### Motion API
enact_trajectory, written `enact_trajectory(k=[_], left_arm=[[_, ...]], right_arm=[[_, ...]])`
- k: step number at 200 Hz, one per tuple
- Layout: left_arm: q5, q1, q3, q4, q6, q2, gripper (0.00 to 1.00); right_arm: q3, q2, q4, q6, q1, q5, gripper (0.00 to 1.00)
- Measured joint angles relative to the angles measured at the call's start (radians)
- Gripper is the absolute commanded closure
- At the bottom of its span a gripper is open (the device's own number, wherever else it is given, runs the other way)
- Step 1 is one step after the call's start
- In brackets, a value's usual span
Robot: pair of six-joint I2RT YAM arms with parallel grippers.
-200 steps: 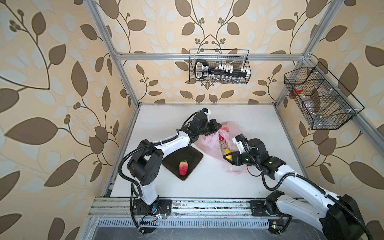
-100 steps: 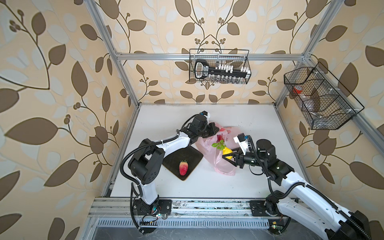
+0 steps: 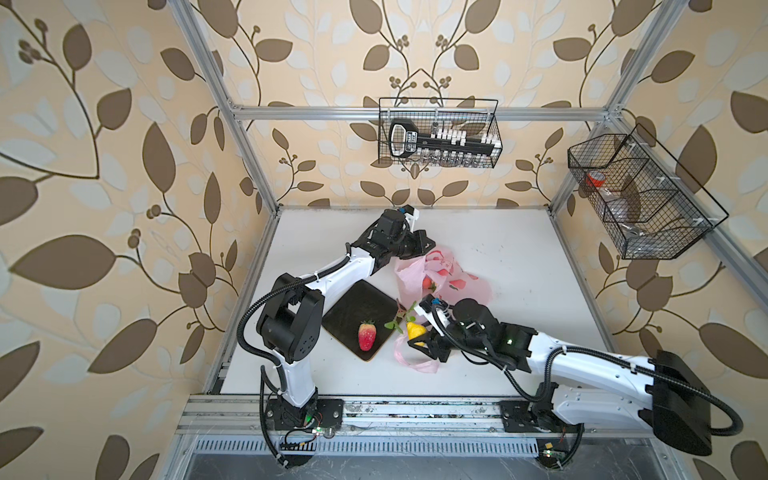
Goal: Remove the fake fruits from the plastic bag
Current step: 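Pull the yellow pear out of the bag with the right gripper, then lower the yellow pear onto the dark mat beside the strawberry and release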
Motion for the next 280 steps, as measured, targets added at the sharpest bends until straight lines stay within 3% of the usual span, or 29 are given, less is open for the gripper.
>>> enact_trajectory(k=[30, 70, 98, 142, 182, 230, 280], left_arm=[[0.011, -0.001, -0.032, -0.004, 0.012, 0.0, 1.0], [0.04, -0.002, -0.096, 0.018, -0.012, 0.0, 1.0], [0.057, -0.003, -0.092, 0.031, -0.016, 0.001, 1.0], [0.081, -0.001, 0.054, -0.088, 0.051, 0.045, 1.0], [0.094, 0.008, 0.219, -0.245, 0.159, 0.073, 1.0], [0.106, 0.033, 0.232, -0.335, 0.213, 0.081, 1.0], [0.106, 0.041, 0.227, -0.349, 0.224, 0.082, 1.0]], right_arm=[[-0.004, -0.051, 0.025, 0.026, 0.0, 0.083, 0.53], [-0.105, -0.422, 0.05, 0.03, 0.0, 0.101, 0.52], [-0.099, -0.504, 0.045, 0.029, 0.0, 0.066, 0.55], [0.029, -0.21, 0.016, -0.007, 0.068, 0.003, 0.56], [0.17, 0.105, 0.016, -0.033, 0.092, 0.054, 0.54], [0.28, 0.409, 0.063, 0.026, 0.088, 0.167, 0.52], [0.342, 0.599, 0.109, 0.102, 0.069, 0.244, 0.46]])
